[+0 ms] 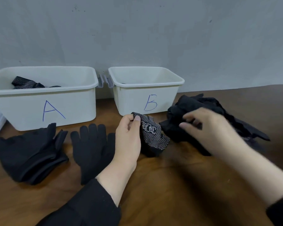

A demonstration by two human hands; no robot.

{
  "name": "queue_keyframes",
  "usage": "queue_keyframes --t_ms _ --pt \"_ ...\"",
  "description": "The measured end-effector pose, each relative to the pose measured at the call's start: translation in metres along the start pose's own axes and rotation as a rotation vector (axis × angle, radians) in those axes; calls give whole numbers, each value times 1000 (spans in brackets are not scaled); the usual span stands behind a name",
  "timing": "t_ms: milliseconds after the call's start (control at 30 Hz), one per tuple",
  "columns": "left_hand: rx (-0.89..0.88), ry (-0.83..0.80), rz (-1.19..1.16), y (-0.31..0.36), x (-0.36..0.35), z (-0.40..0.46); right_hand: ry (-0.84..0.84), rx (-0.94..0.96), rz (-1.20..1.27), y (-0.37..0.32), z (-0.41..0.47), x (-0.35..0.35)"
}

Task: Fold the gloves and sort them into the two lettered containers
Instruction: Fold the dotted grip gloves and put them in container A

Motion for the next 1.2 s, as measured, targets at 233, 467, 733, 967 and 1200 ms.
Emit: queue_keyframes --t_ms 233,467,733,967,1200 --pt "46 -32 -191 -8 -4 3 -89 -307 574 0 -49 -88" --pt "45 -18 -230 1 11 1 8 -317 1024 -18 -38 -78" --pt "-174 214 561 29 72 -6 -42 -72 798 -64 0 -27" --pt "-361 260 629 33 120 -18 -311 28 279 -87 57 -17" --pt "-449 210 704 31 126 -24 -31 405 87 -122 64 -1"
Point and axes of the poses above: each hand's wrist, its own z-axis towards the middle knuckle, its own x-axis out of the back of the hand, y = z × x, the point moved 7 cm from there along z, towards the middle knuckle, and after that the axes turned 13 degrees about z, right-handed, at the moved point
